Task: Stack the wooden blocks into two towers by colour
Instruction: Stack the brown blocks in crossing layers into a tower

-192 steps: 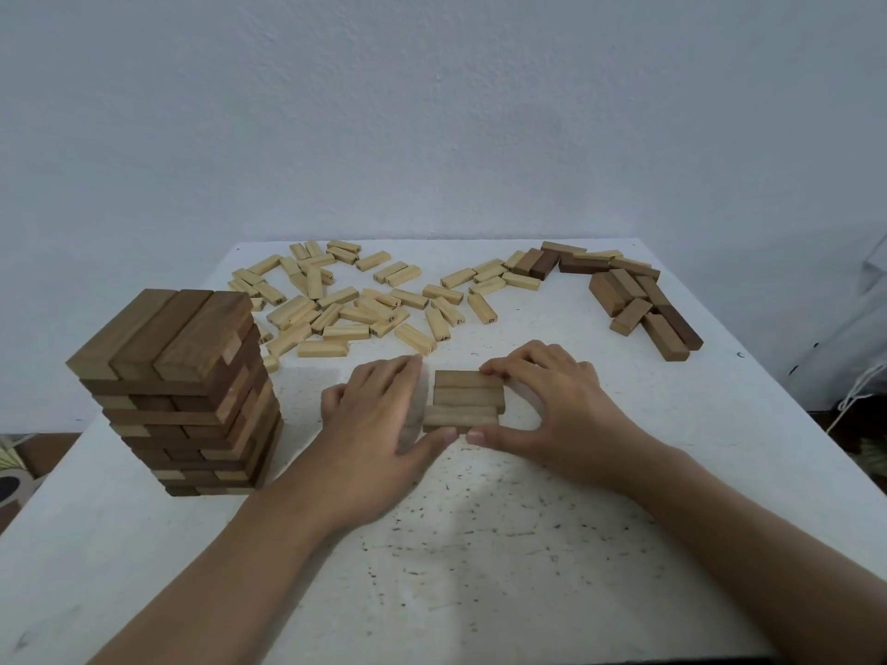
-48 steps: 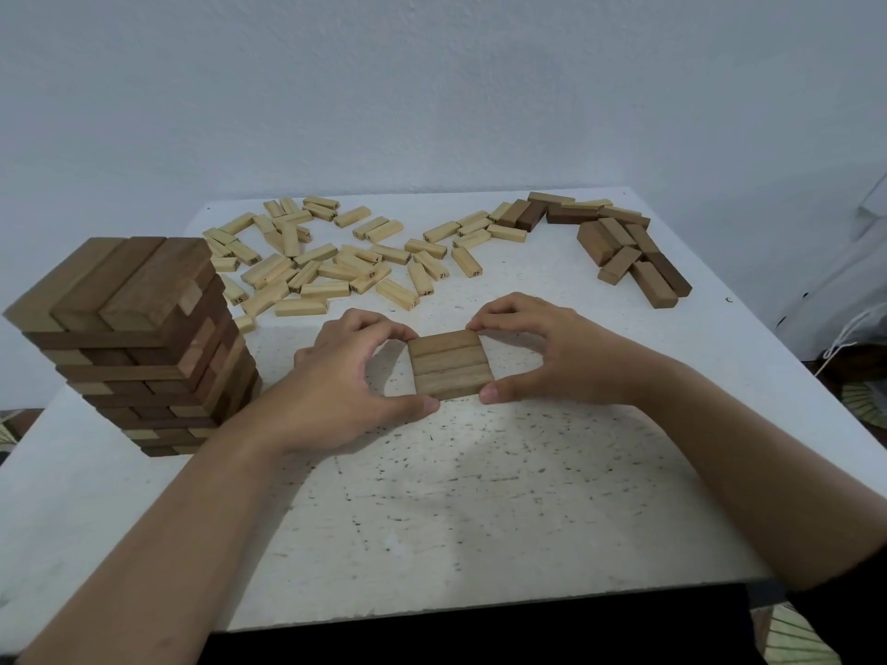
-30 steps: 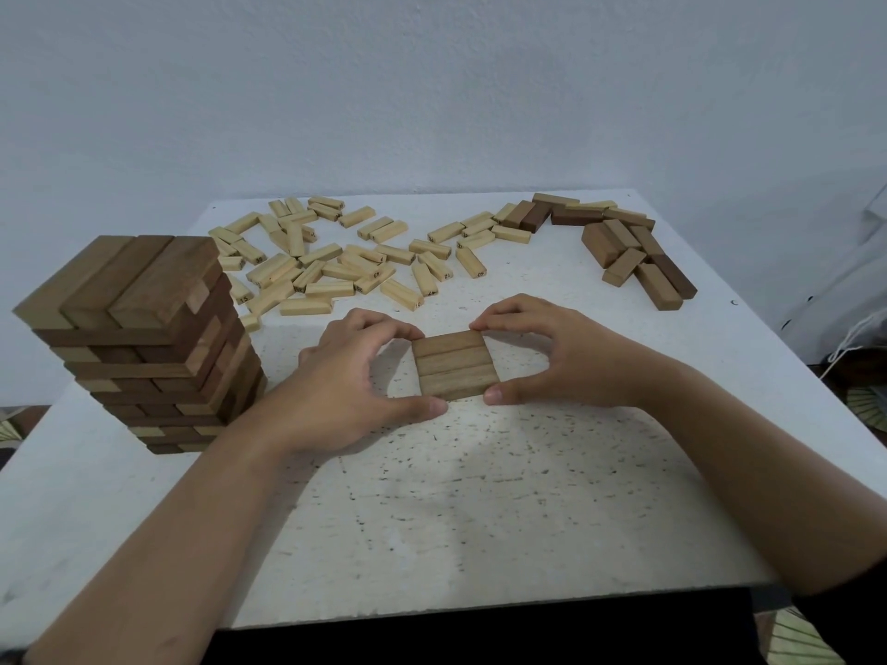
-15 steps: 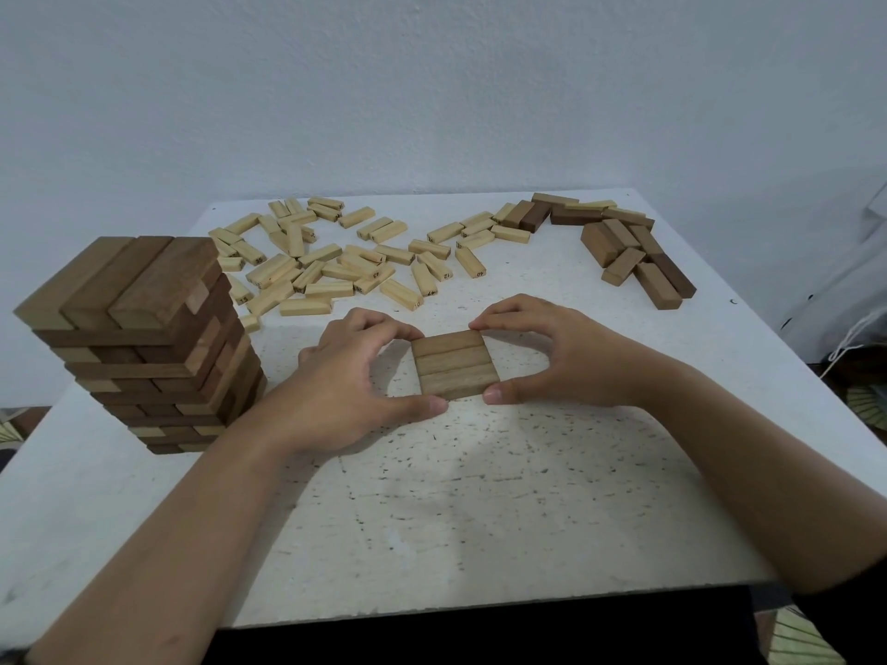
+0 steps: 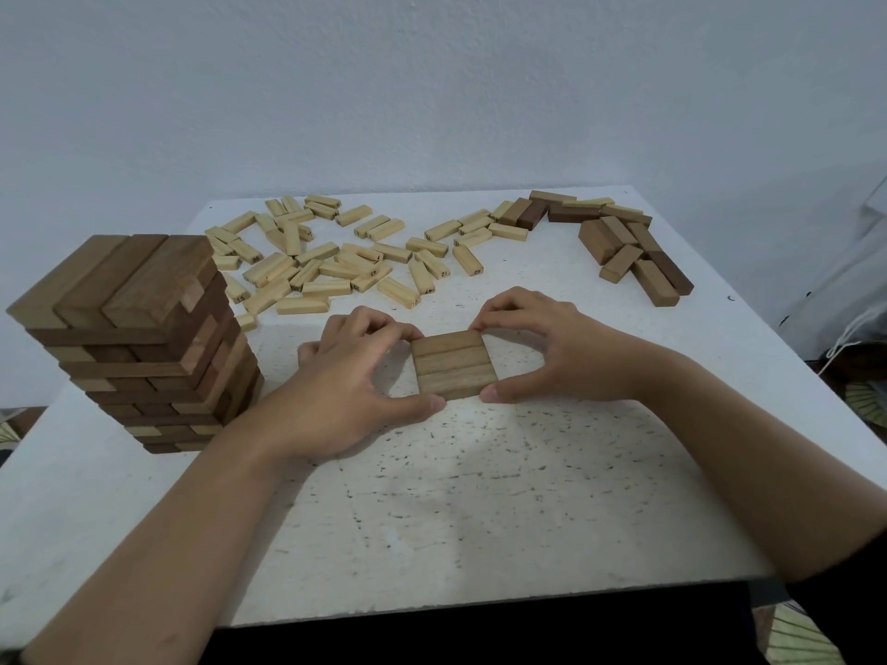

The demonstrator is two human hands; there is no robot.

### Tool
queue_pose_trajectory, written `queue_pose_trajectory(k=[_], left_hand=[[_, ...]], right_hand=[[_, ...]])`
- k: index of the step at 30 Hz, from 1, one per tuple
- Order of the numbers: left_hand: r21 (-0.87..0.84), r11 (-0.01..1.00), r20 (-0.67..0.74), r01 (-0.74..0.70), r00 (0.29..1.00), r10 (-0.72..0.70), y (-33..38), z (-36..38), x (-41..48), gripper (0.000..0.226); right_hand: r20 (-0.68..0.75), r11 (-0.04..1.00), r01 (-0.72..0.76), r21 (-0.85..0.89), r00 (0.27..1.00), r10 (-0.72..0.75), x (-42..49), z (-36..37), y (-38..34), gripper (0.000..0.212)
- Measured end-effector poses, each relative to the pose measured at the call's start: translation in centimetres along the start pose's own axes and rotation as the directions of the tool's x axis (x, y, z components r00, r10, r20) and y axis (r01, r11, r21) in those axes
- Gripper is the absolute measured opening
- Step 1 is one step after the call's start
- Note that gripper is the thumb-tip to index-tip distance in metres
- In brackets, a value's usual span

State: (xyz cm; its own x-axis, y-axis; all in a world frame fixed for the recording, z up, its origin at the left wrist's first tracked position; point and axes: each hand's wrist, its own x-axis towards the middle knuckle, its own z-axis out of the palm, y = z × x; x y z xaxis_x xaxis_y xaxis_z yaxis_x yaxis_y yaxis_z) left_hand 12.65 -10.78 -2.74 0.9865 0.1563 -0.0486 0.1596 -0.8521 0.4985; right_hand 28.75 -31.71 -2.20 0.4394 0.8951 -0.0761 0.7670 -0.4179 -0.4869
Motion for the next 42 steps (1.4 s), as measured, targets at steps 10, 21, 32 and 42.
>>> queue_pose_trajectory(k=[10,21,32,42], left_hand=[[-0.078,0.996,-0.04,-0.052,0.998,0.049,0.0,-0.3,-0.3,0.076],[-0.331,0.917,-0.278,-0.224,0.951,0.132,3.0,-3.4,-1.6,0.064],[-0.168,0.934,-0.425,-0.315,0.878,0.22,6.9,-8.7,-4.0,0.061],[0.05,0.951,-0.406,-0.305,0.864,0.298,4.9,-16.2,-8.0,0.06]], right_hand=[[-0.082,0.993,0.051,0.106,0.996,-0.043,-0.4,-0.1,0.2,0.061],[-0.421,0.857,0.293,0.424,0.901,-0.1,-2.1,-1.9,-2.6,0.055],[-0.533,0.673,0.502,0.544,0.826,-0.185,-3.1,-5.7,-6.5,0.046],[-0.577,0.722,0.548,0.422,0.777,-0.253,-1.1,-6.9,-13.1,0.048]])
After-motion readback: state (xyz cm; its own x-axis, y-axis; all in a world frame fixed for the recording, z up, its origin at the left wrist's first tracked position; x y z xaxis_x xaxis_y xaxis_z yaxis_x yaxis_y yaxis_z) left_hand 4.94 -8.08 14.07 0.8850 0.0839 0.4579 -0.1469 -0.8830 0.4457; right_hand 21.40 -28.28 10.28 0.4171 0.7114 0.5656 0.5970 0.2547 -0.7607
